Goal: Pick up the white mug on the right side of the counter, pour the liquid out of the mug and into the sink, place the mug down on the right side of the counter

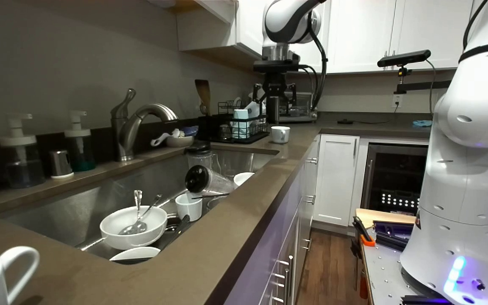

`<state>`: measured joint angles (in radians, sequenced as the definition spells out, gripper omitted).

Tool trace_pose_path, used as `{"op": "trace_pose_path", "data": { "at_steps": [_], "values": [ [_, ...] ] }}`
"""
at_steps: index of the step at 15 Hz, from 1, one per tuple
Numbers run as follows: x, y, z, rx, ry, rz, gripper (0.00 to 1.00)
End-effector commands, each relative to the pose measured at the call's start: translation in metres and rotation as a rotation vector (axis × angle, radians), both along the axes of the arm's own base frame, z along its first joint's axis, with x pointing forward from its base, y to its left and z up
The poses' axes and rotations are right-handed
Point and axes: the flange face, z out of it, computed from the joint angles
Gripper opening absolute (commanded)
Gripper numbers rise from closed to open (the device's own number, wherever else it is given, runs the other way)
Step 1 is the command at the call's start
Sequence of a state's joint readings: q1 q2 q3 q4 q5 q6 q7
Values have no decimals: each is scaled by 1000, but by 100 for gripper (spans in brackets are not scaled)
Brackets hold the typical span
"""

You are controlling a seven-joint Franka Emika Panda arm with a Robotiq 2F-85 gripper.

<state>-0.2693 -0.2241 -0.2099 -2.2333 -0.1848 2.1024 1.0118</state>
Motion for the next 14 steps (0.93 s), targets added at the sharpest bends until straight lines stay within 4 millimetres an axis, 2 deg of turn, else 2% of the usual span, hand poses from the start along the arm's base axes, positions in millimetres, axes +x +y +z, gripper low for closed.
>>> {"op": "trace_pose_path", "data": {
  "at_steps": [1,6,14],
  "values": [
    [0,0,1,0,1,0,100],
    [1,2,1,0,1,4,100],
    [7,-6,-34,15,69,-1,100]
  ]
}}
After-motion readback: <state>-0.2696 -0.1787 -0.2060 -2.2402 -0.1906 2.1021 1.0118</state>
